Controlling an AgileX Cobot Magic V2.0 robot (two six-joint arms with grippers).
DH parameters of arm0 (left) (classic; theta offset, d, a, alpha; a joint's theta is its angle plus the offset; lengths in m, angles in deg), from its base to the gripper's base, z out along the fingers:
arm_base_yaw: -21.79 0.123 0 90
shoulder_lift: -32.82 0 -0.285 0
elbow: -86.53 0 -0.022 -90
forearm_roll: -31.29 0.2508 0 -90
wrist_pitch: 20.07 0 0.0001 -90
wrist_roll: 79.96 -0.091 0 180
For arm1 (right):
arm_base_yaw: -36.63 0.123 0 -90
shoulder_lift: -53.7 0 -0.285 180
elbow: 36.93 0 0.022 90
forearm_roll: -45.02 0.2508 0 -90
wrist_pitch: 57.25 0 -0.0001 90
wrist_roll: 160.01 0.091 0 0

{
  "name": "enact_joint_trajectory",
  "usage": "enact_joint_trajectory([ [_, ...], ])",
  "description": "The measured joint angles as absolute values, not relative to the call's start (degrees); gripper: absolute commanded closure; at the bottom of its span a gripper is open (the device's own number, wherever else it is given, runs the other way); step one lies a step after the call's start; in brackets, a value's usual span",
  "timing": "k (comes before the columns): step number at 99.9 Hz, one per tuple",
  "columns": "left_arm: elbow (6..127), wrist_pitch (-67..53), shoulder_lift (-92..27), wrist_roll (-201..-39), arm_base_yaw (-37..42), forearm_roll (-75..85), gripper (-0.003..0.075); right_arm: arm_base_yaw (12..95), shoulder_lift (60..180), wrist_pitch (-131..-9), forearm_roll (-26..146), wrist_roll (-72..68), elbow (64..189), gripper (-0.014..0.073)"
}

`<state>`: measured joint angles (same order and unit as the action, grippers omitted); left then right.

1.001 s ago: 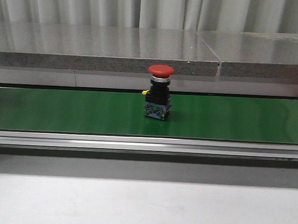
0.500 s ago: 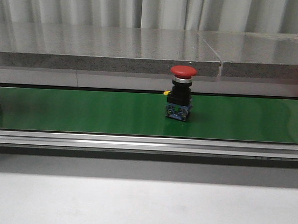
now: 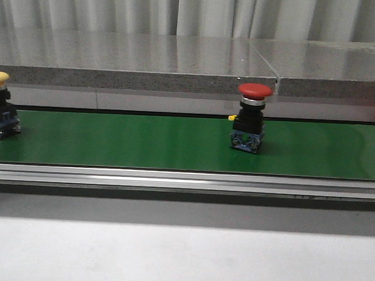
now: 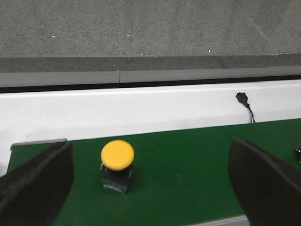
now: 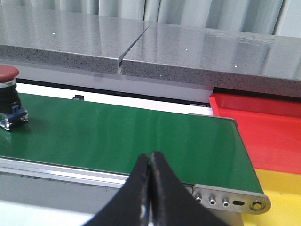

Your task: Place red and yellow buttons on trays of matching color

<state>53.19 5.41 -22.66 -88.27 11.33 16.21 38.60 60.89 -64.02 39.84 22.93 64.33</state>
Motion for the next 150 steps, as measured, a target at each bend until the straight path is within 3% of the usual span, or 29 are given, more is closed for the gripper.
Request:
enact_joint_trajectory([
  [17,40.4,2.5,-10.5,-88.3,11.3,16.2,0.0183,38.6,60.9,-64.0,39.8,22.9,64.3,0.0661],
  [28,34.2,2.3,-3.5,-88.3,11.3,16.2,0.0279,38.6,60.9,-64.0,39.8,22.9,64.3,0.0661],
  [38,30.5,2.2,0.8,-88.3,11.3,16.2,0.0412,38.6,60.9,-64.0,39.8,22.9,64.3,0.0661],
  [56,29.3,-0.1,3.6,-88.3,11.3,17.0,0.0743,38.6,60.9,-63.9,39.8,22.9,64.3,0.0661],
  [81,29.2,-0.4,3.6,-88.3,11.3,17.2,0.0739,38.6,60.9,-62.7,40.6,22.9,64.9,0.0661],
  [100,29.2,-0.4,3.6,-88.3,11.3,17.3,0.0739,38.6,63.2,-71.5,43.3,22.9,74.2,0.0661],
  [131,29.2,-0.4,3.6,-88.3,11.3,17.3,0.0739,38.6,84.8,-93.9,43.6,22.9,97.4,0.0661],
  [150,29.2,-0.4,3.6,-88.3,11.3,17.3,0.0739,38.6,99.0,-98.5,43.8,22.9,107.5,0.0661],
])
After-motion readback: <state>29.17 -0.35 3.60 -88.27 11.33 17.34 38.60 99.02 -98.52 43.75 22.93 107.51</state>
